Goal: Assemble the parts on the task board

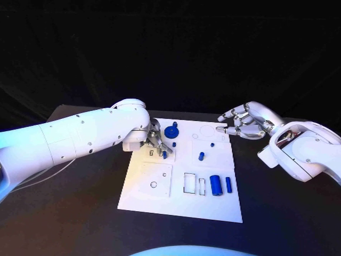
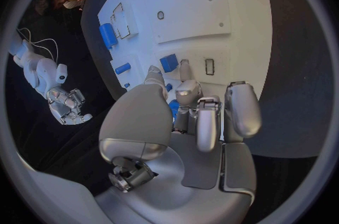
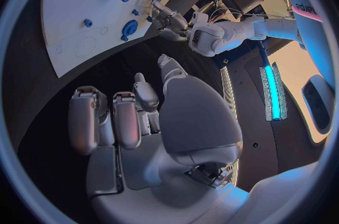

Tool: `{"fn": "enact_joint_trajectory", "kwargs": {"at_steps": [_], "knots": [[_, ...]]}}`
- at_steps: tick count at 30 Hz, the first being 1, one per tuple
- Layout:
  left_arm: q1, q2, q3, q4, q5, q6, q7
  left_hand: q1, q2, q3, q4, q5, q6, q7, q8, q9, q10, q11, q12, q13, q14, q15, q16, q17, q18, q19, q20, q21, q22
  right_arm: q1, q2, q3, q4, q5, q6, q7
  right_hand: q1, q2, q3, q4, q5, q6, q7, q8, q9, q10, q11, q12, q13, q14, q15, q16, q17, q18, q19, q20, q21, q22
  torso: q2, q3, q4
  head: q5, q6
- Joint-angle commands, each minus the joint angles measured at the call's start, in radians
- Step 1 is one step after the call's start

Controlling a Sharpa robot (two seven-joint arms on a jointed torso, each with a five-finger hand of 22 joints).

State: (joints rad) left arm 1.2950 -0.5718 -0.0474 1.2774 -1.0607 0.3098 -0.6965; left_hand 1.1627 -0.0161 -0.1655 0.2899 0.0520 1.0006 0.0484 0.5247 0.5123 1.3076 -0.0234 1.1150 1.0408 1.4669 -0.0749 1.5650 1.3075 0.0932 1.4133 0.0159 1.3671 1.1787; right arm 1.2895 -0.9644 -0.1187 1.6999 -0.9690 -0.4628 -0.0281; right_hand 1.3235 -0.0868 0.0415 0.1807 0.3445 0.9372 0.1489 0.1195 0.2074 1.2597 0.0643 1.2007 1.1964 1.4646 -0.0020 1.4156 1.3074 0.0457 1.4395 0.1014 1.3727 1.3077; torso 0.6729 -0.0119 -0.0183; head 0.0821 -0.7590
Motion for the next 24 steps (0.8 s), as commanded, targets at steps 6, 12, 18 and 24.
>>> {"fn": "enact_joint_trajectory", "kwargs": {"at_steps": [6,12,18,24], "knots": [[-0.001,0.005,0.000,0.003,0.017,0.022,0.008,0.020,0.016,0.010,-0.004,0.000,-0.008,-0.002,0.007,0.007,-0.006,0.001,-0.004,0.000,0.104,-0.005,0.006,0.263,-0.018,0.000,0.001,0.007,0.004,-0.002,0.003,0.000,-0.003,-0.006,0.014,-0.003,-0.007,0.003,-0.004,0.001,0.008,0.005,0.001,0.006,-0.001,0.005,0.001,0.001,-0.001,0.047,-0.008,-0.003,0.003,0.007,0.003,-0.003,-0.005,0.124,0.001,0.0002,-0.0010,0.003,-0.002],[-0.002,0.006,0.000,0.008,0.022,0.016,0.014,0.046,0.037,0.019,-0.009,0.000,-0.010,-0.002,0.009,0.015,-0.006,0.001,-0.006,-0.001,0.104,-0.006,0.006,0.263,-0.018,-0.002,0.001,0.009,0.007,-0.003,0.004,0.000,-0.005,-0.006,0.015,-0.004,-0.007,0.003,-0.004,0.001,0.008,0.005,0.001,0.006,-0.001,0.005,0.001,0.001,-0.001,0.047,-0.008,-0.003,0.003,0.007,0.003,-0.003,-0.005,0.124,0.001,-0.0001,-0.0007,0.002,-0.003],[-0.002,0.007,0.000,0.009,0.027,0.018,0.017,0.061,0.045,0.024,-0.012,0.000,-0.011,-0.002,0.010,0.019,-0.008,0.001,-0.010,-0.005,0.104,-0.005,0.006,0.263,-0.018,-0.003,0.002,0.010,0.009,-0.004,0.006,0.000,-0.008,-0.006,0.016,-0.005,-0.006,0.004,-0.004,0.002,0.010,0.005,0.001,0.006,-0.001,0.005,0.000,0.002,0.000,0.047,-0.008,-0.003,0.003,0.007,0.003,-0.003,-0.005,0.124,0.002,0.0004,-0.0003,0.002,-0.003],[-0.002,0.007,0.000,0.009,0.035,0.020,0.019,0.081,0.057,0.034,-0.017,0.000,-0.013,-0.002,0.010,0.024,-0.010,0.001,-0.014,-0.009,0.104,-0.005,0.006,0.263,-0.018,-0.003,0.002,0.012,0.012,-0.007,0.008,0.000,-0.011,-0.006,0.018,-0.005,-0.006,0.004,-0.004,0.002,0.010,0.005,0.001,0.006,-0.001,0.005,0.000,0.002,0.000,0.047,-0.008,-0.003,0.003,0.007,0.003,-0.003,-0.005,0.124,0.002,-0.0001,-0.0003,0.002,-0.006]]}}
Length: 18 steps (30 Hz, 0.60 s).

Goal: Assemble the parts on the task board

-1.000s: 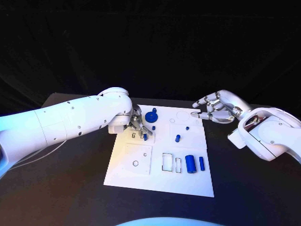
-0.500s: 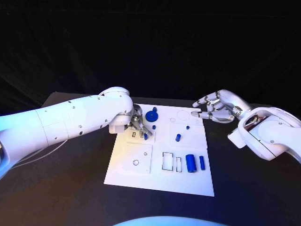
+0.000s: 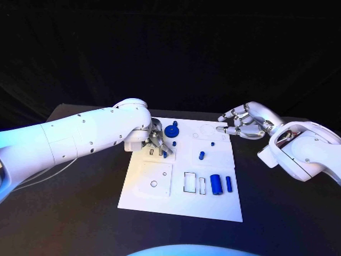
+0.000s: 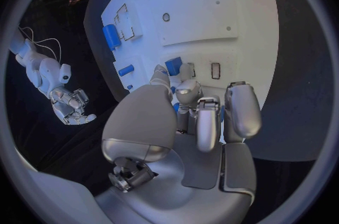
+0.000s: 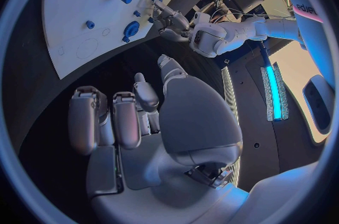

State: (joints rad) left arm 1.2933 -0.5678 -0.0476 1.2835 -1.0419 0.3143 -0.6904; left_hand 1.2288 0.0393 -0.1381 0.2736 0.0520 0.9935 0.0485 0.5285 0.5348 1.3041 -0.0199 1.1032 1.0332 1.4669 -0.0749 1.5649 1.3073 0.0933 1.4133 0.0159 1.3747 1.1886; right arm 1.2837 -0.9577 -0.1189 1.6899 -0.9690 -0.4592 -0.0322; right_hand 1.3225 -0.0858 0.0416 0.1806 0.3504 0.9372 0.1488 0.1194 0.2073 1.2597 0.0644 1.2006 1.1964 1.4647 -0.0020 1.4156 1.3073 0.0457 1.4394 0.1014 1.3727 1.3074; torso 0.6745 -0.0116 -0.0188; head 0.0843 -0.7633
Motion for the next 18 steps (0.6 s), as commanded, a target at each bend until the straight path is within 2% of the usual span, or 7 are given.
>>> {"fn": "enact_joint_trajectory", "kwargs": {"at_steps": [1,10,14,18], "knots": [[0.000,0.003,0.000,0.003,0.019,0.015,0.013,0.021,0.007,0.010,-0.002,0.000,-0.006,-0.002,0.007,0.003,-0.006,-0.003,-0.003,-0.001,0.104,-0.005,0.006,0.263,-0.019,-0.003,0.002,0.005,0.003,-0.002,0.002,0.000,-0.002,-0.006,0.014,-0.001,-0.005,0.004,-0.004,0.002,0.005,0.005,0.001,0.006,-0.001,0.005,0.000,0.002,0.000,0.047,-0.008,-0.004,0.003,0.007,0.003,-0.003,-0.005,0.124,0.000,-0.0004,0.0000,0.000,-0.002],[0.000,0.002,0.000,0.003,0.041,0.010,0.016,0.131,0.053,0.092,-0.054,0.001,-0.020,-0.007,-0.005,0.009,-0.010,-0.008,-0.014,-0.007,0.104,-0.010,0.006,0.263,-0.019,-0.006,-0.001,0.010,0.011,-0.003,0.003,0.000,-0.005,-0.005,0.011,0.000,-0.005,0.004,-0.004,0.002,0.005,0.005,0.001,0.006,-0.001,0.005,0.000,0.002,0.000,0.047,-0.008,-0.004,0.003,0.007,0.003,-0.003,-0.006,0.124,0.000,-0.0007,0.0001,-0.001,-0.004],[0.000,0.001,0.000,0.003,0.051,0.008,0.018,0.158,0.058,0.130,-0.066,0.002,-0.024,-0.009,-0.013,0.009,-0.012,-0.009,-0.020,-0.010,0.104,-0.011,0.006,0.263,-0.019,-0.007,-0.002,0.012,0.013,-0.004,0.003,0.000,-0.007,-0.005,0.011,0.000,-0.005,0.004,-0.004,0.002,0.005,0.005,0.001,0.006,-0.001,0.005,0.000,0.002,0.000,0.047,-0.008,-0.004,0.003,0.007,0.003,-0.003,-0.006,0.124,0.000,0.0000,0.0004,-0.001,-0.004],[0.000,-0.003,0.000,0.005,0.060,0.003,0.019,0.175,0.052,0.175,-0.073,0.002,-0.027,-0.009,-0.023,0.008,-0.014,-0.010,-0.026,-0.013,0.104,-0.012,0.006,0.263,-0.019,-0.007,-0.003,0.013,0.015,-0.004,0.003,0.000,-0.008,-0.005,0.011,-0.001,-0.005,0.004,-0.004,0.002,0.005,0.005,0.001,0.006,-0.001,0.005,0.000,0.002,0.000,0.047,-0.008,-0.004,0.003,0.007,0.003,-0.003,-0.006,0.124,0.000,0.0001,-0.0001,0.000,-0.004]]}}
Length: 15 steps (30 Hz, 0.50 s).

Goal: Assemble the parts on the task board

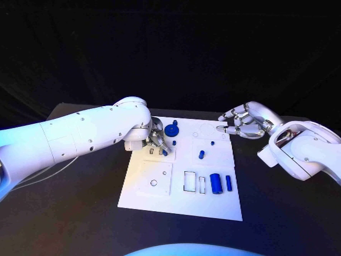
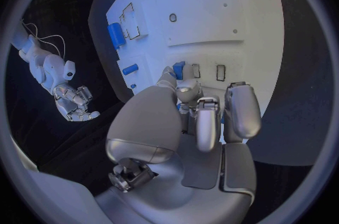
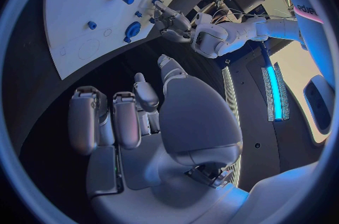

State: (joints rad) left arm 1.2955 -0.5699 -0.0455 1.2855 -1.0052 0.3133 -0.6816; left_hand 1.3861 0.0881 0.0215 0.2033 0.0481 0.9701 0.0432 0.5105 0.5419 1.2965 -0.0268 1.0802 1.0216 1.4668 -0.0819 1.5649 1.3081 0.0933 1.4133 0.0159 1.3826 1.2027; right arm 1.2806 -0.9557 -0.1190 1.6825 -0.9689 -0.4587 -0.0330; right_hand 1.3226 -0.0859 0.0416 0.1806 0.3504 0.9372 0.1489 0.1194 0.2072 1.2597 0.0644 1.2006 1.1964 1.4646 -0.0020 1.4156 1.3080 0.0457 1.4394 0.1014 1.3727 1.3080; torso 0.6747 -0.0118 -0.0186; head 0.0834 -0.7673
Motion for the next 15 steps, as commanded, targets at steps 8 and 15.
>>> {"fn": "enact_joint_trajectory", "kwargs": {"at_steps": [8,15], "knots": [[-0.002,-0.024,0.001,0.020,0.033,-0.023,0.014,0.016,-0.018,0.073,0.000,0.006,0.001,-0.003,-0.011,0.003,-0.002,-0.004,-0.005,-0.002,0.104,-0.005,0.006,0.263,-0.020,-0.008,-0.003,0.007,0.004,-0.002,0.002,0.000,-0.003,-0.004,0.011,0.001,-0.005,0.004,-0.004,0.002,0.005,0.005,0.001,0.006,-0.001,0.005,0.000,0.002,0.000,0.047,-0.008,-0.004,0.002,0.007,0.003,-0.003,-0.006,0.123,0.000,0.0005,0.0008,0.002,0.005],[-0.002,-0.061,0.006,0.049,0.041,-0.070,0.023,0.012,-0.054,0.171,-0.002,0.006,0.003,-0.005,-0.017,0.008,0.001,-0.005,-0.010,-0.003,0.104,-0.006,0.006,0.263,-0.020,-0.007,-0.004,0.010,0.010,-0.003,0.001,0.000,-0.007,-0.002,0.010,0.002,-0.004,0.005,-0.004,0.002,0.007,0.004,0.001,0.006,-0.001,0.006,0.000,0.002,0.000,0.047,-0.008,-0.004,0.002,0.008,0.002,-0.003,-0.007,0.122,0.000,0.0007,0.0020,0.003,0.004]]}}
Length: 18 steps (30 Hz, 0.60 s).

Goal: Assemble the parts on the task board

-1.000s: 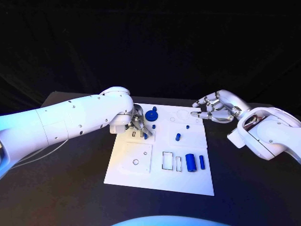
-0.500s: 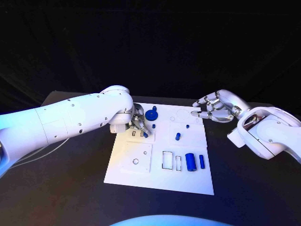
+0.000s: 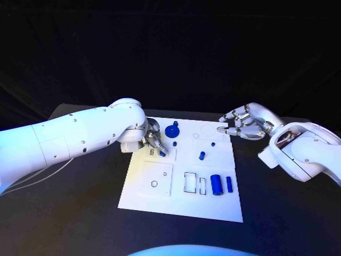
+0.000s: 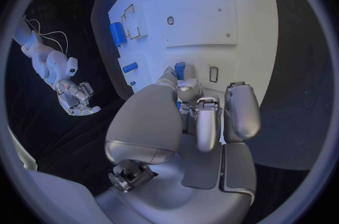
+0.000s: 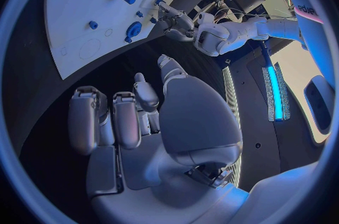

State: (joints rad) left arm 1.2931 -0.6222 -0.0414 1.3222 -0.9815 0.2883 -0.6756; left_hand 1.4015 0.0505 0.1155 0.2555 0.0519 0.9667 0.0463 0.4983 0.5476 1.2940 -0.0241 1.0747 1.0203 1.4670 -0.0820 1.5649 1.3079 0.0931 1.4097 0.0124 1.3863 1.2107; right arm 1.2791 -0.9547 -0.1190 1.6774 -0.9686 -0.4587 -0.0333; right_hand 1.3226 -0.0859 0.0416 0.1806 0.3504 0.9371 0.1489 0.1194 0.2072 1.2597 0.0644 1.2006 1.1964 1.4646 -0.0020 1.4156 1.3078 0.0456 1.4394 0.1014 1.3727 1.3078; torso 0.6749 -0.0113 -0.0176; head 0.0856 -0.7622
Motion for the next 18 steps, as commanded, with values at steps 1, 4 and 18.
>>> {"fn": "enact_joint_trajectory", "kwargs": {"at_steps": [1,4,18], "knots": [[0.000,-0.014,0.002,0.017,0.019,-0.054,0.020,-0.004,-0.024,0.098,-0.055,0.003,0.006,-0.008,-0.006,0.004,0.003,-0.008,-0.006,-0.002,0.104,-0.006,0.006,0.263,-0.020,-0.003,-0.001,0.007,0.003,-0.001,0.000,0.000,-0.002,-0.003,0.010,0.002,-0.004,0.005,-0.004,0.002,0.007,0.004,0.001,0.006,-0.001,0.006,0.000,0.002,0.000,0.047,-0.008,-0.004,0.002,0.008,0.002,-0.003,-0.007,0.123,0.000,0.0000,0.0008,0.002,-0.001],[0.000,-0.025,0.003,0.027,0.023,-0.078,0.027,-0.027,-0.064,0.182,-0.055,0.001,0.009,-0.008,-0.006,0.011,0.007,-0.008,-0.007,-0.002,0.104,-0.005,0.006,0.263,-0.020,-0.002,-0.002,0.009,0.007,-0.002,0.000,0.000,-0.003,-0.002,0.010,0.002,-0.004,0.005,-0.004,0.002,0.007,0.004,0.001,0.006,-0.001,0.006,0.000,0.002,0.000,0.047,-0.008,-0.004,0.002,0.008,0.002,-0.003,-0.007,0.123,0.001,-0.0001,0.0000,0.003,0.000],[-0.015,-0.037,0.004,0.046,-0.026,-0.115,0.040,-0.126,-0.160,0.418,-0.091,0.001,0.011,-0.009,0.005,0.043,0.018,-0.009,-0.010,-0.002,0.104,-0.007,0.006,0.263,-0.021,-0.003,-0.001,0.009,0.011,-0.006,0.005,0.000,-0.008,0.004,0.020,0.008,-0.005,0.005,-0.004,0.002,0.008,0.004,0.001,0.006,-0.001,0.005,0.000,0.001,-0.001,0.047,-0.008,-0.005,0.001,0.008,0.002,-0.003,-0.008,0.122,0.001,-0.0015,0.0002,0.007,-0.003]]}}
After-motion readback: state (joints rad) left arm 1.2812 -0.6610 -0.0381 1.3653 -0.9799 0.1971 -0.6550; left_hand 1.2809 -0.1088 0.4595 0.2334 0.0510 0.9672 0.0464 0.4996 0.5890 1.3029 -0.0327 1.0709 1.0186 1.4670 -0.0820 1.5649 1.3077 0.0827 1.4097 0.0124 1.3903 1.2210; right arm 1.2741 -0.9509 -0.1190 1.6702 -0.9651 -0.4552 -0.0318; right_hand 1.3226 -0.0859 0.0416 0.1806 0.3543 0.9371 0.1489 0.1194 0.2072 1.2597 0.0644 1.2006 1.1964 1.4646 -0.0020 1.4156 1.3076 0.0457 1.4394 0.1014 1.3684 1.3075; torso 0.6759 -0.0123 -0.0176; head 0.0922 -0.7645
